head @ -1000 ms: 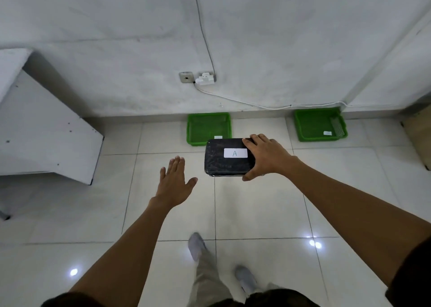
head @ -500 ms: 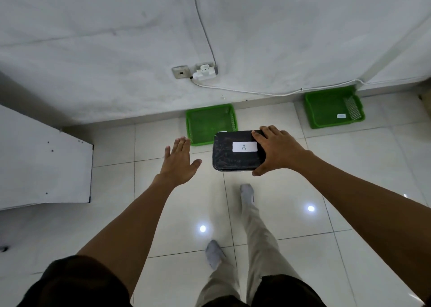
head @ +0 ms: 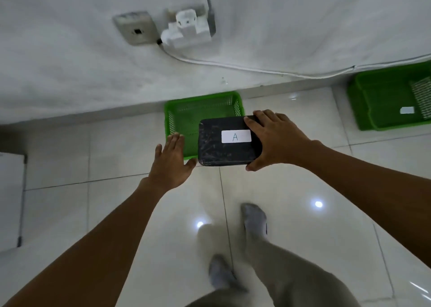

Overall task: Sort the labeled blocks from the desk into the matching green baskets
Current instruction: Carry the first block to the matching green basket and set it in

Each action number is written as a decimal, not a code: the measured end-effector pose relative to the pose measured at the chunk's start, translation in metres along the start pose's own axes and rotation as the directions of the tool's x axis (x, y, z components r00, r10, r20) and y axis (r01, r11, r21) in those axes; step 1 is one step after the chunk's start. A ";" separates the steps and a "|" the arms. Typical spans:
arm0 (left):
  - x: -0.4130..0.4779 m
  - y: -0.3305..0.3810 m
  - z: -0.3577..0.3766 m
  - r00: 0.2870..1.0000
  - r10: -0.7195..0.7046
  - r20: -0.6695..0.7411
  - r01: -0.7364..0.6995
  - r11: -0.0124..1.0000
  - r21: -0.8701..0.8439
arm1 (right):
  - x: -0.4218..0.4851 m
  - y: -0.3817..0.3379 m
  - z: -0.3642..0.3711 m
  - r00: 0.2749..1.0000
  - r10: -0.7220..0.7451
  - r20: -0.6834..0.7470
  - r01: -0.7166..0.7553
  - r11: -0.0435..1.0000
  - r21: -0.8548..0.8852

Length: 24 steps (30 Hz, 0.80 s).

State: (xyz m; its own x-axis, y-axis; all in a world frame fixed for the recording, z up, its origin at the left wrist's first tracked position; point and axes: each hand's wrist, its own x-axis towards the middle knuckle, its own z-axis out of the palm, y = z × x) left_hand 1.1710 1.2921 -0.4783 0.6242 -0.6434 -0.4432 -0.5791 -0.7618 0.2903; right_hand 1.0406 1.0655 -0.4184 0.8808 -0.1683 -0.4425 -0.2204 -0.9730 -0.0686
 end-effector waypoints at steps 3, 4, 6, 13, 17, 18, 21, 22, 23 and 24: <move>0.056 -0.031 0.059 0.999 -0.012 -0.030 0.012 1.000 0.007 | 0.063 0.015 0.062 1.000 -0.013 -0.015 0.013 1.000 -0.021; 0.073 -0.042 0.077 0.999 -0.022 -0.043 0.022 1.000 0.015 | 0.083 0.019 0.083 1.000 -0.024 -0.015 0.024 0.999 -0.038; 0.103 -0.064 0.105 0.997 -0.039 -0.065 0.043 0.998 0.055 | 0.119 0.024 0.120 0.999 -0.043 -0.018 0.042 0.997 -0.060; 0.189 -0.144 0.164 0.948 -0.143 -0.283 0.218 0.943 0.254 | 0.229 0.041 0.207 0.998 -0.048 -0.048 0.044 0.994 -0.099; 0.223 -0.161 0.174 0.916 -0.215 -0.339 0.287 0.942 0.175 | 0.275 0.050 0.226 0.991 -0.069 -0.113 0.054 0.990 -0.133; 0.230 -0.164 0.176 0.909 -0.232 -0.346 0.292 0.947 0.132 | 0.285 0.052 0.230 0.990 -0.068 -0.122 0.051 0.989 -0.136; 0.247 -0.171 0.180 0.894 -0.241 -0.377 0.273 0.961 0.033 | 0.306 0.057 0.240 0.990 -0.066 -0.127 0.047 0.987 -0.152; 0.251 -0.172 0.182 0.887 -0.231 -0.401 0.251 0.968 -0.003 | 0.312 0.058 0.243 0.990 -0.059 -0.124 0.040 0.987 -0.157; 0.254 -0.172 0.183 0.877 -0.226 -0.425 0.228 0.973 -0.047 | 0.317 0.059 0.245 0.992 -0.050 -0.118 0.031 0.987 -0.160; 0.255 -0.172 0.186 0.863 -0.226 -0.451 0.210 0.974 -0.086 | 0.321 0.060 0.248 0.993 -0.041 -0.110 0.023 0.987 -0.161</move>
State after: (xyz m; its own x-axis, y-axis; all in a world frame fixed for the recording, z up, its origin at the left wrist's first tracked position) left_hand 1.3322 1.2730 -0.7988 0.9062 -0.4178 -0.0656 -0.3883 -0.8834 0.2625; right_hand 1.2067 0.9924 -0.7862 0.9301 -0.1445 -0.3378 -0.1296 -0.9893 0.0663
